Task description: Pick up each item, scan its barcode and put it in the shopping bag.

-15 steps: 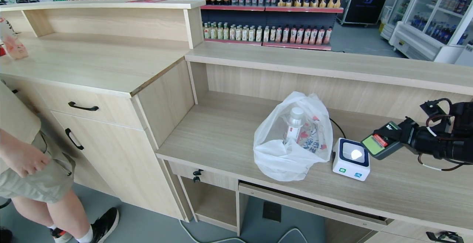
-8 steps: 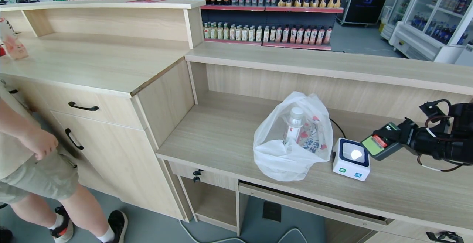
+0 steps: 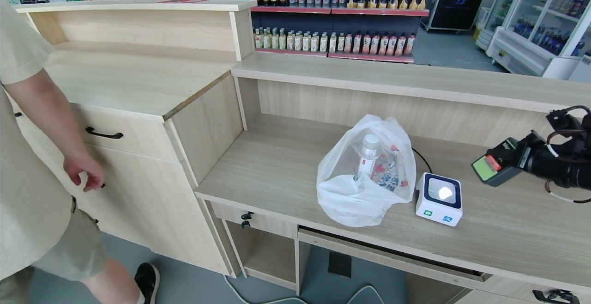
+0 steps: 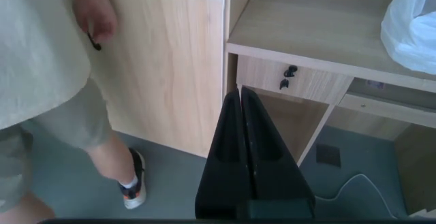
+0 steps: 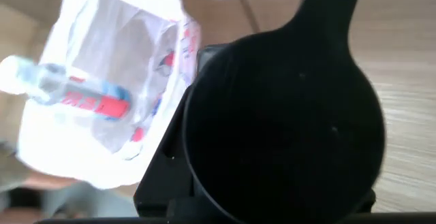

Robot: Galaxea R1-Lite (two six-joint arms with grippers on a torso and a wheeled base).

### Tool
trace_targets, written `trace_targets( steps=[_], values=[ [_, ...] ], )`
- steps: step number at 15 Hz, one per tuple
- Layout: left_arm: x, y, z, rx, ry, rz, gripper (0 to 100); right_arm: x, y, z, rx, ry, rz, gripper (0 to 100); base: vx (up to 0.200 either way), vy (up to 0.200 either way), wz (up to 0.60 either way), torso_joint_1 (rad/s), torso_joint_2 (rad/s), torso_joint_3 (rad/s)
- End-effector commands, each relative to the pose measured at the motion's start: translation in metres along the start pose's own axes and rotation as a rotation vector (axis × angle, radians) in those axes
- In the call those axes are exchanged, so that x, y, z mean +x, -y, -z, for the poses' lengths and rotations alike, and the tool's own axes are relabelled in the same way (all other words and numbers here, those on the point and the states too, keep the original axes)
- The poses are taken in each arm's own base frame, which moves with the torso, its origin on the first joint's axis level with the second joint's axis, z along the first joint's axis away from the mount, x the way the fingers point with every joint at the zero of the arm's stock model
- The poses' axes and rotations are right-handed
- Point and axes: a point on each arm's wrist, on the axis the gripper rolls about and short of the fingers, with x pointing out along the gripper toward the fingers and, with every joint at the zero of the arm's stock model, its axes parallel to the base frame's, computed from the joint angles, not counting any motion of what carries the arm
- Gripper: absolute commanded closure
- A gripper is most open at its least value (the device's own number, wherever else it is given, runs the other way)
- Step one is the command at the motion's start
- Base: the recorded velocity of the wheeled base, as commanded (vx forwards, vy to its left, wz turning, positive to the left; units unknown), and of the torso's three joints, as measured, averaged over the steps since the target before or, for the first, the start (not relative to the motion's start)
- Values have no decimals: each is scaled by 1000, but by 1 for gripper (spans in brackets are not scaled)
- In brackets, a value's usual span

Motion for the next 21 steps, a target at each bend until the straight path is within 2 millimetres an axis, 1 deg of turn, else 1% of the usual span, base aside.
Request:
trace_targets(
  steps=[1, 2, 3, 4, 5, 6, 8, 11, 14, 16, 18, 19, 21],
  values=[
    [0, 0, 0, 0, 0, 0, 100, -43, -21, -22, -191, 126, 139, 100, 0, 0, 0, 0, 0, 0],
    [0, 0, 0, 0, 0, 0, 100, -51, -23, -17, -353, 137, 161, 100, 0, 0, 0, 0, 0, 0],
    [0, 0, 0, 0, 0, 0, 100, -55, -24, -12, -463, 163, 198, 100, 0, 0, 0, 0, 0, 0],
    [0, 0, 0, 0, 0, 0, 100, -60, -24, -4, -555, 205, 297, 100, 0, 0, 0, 0, 0, 0],
    [0, 0, 0, 0, 0, 0, 100, -60, -24, -4, -555, 205, 297, 100, 0, 0, 0, 0, 0, 0],
    [0, 0, 0, 0, 0, 0, 100, -57, -34, -6, -576, 267, 390, 100, 0, 0, 0, 0, 0, 0],
    [0, 0, 0, 0, 0, 0, 100, -55, -36, -7, -580, 284, 430, 100, 0, 0, 0, 0, 0, 0],
    [0, 0, 0, 0, 0, 0, 100, -54, -38, -8, -631, 282, 492, 100, 0, 0, 600, 4, 4, 1],
    [0, 0, 0, 0, 0, 0, 100, -43, -36, -12, -628, 292, 481, 100, 0, 0, 600, 2, 4, 5],
    [0, 0, 0, 0, 0, 0, 100, -32, -33, -9, -616, 285, 424, 100, 0, 0, 0, 0, 0, 0],
    [0, 0, 0, 0, 0, 0, 100, -19, -29, -5, -557, 269, 359, 100, 0, 0, 0, 0, 0, 0],
    [0, 0, 0, 0, 0, 0, 100, -11, -25, -2, -519, 253, 339, 100, 0, 0, 0, 0, 0, 0],
    [0, 0, 0, 0, 0, 0, 100, 4, -17, 13, -468, 170, 323, 100, 0, 0, 0, 0, 0, 0]
  ],
)
